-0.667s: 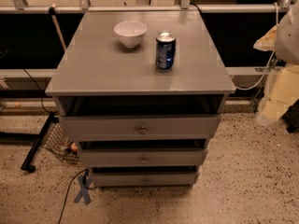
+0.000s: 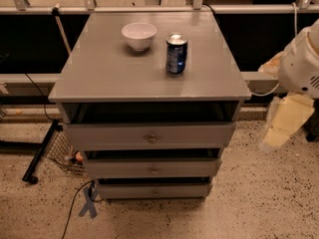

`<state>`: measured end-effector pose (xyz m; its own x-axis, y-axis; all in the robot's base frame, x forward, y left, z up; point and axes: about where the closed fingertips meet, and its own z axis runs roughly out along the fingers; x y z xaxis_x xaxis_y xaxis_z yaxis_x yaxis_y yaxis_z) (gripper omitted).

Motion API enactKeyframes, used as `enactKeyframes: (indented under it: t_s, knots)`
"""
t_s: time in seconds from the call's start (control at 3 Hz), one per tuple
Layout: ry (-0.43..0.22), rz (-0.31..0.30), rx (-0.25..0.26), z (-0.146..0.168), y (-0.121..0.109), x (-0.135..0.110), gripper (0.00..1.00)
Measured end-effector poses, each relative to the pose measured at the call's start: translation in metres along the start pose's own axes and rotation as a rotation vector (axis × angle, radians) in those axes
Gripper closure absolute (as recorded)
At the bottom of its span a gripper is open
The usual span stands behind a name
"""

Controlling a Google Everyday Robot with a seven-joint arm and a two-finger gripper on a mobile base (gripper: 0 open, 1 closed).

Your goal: Open middle drawer

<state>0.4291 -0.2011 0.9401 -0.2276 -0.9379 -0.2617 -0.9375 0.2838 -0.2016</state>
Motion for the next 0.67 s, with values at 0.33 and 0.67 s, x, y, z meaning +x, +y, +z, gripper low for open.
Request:
enactKeyframes:
  t_s: [0.33,0.67]
  knots:
    - [-0.055,0.025,-0.028,0.033,0.016,-0.001,0.00]
    - [-0.097,0.055,-0.051,0.083,0.037,-0.008,0.00]
